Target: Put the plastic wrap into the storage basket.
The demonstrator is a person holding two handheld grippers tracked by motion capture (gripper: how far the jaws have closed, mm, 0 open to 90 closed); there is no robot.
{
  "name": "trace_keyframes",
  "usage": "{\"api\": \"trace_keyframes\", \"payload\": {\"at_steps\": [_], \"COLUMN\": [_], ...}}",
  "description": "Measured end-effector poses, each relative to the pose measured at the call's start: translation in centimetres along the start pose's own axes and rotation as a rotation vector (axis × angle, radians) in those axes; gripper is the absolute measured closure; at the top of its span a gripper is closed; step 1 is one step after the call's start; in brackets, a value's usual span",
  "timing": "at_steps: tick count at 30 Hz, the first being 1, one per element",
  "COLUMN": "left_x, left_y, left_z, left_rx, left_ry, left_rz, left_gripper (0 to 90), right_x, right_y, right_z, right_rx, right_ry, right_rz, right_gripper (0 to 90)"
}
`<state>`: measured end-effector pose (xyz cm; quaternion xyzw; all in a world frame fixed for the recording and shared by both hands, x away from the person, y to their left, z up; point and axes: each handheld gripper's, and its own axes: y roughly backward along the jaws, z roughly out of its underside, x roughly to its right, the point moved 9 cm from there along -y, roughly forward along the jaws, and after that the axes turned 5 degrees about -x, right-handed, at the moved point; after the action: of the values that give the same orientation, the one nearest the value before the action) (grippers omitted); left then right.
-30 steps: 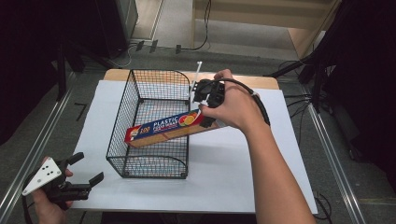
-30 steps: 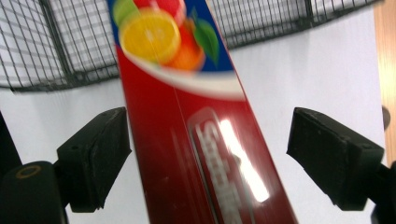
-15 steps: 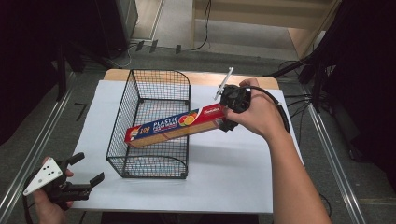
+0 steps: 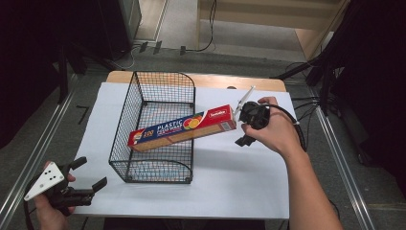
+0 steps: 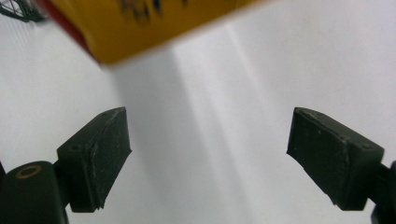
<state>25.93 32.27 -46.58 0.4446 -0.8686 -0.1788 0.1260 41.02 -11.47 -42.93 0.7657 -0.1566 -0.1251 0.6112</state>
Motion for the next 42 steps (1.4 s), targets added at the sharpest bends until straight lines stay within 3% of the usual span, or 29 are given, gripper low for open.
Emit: {"api": "trace_keyframes", "payload": {"at_steps": [4,10,23,30,36,42], "left_x": [0.0,0.0,0.1,0.1,0.1,0.2], "left_y": [0.0,0.0,-0.1,-0.2,-0.3,-0.3], "left_z": [0.0,0.1,0.2,0.2,0.3,0.4], "left_rx": [-0.001,0.0,-0.011,-0.014,-0.016,-0.026], "left_ry": [0.001,0.003,0.0,-0.001,0.003,-0.006], "left_rz": [-0.002,-0.003,-0.002,-0.004,-0.005,-0.008], "left_gripper": [0.0,0.0,0.0,0.0,0.0,0.0], "right_x": [0.1,0.2,-0.8,-1.5,-2.1,-2.8], "right_y": [-1.0,-2.1,-3.8,-4.9,-5.4,-5.4], "right_z": [1.4,3.5,7.7,10.3,12.5,14.3], "right_rx": [0.014,0.061,0.302,0.38,0.448,0.569], "right_ry": [-0.029,-0.108,-0.234,-0.294,-0.334,-0.375], "right_rz": [0.002,0.019,0.004,-0.003,0.02,0.038], "right_gripper": [13.9,14.1,14.0,13.8,13.6,13.6]}}
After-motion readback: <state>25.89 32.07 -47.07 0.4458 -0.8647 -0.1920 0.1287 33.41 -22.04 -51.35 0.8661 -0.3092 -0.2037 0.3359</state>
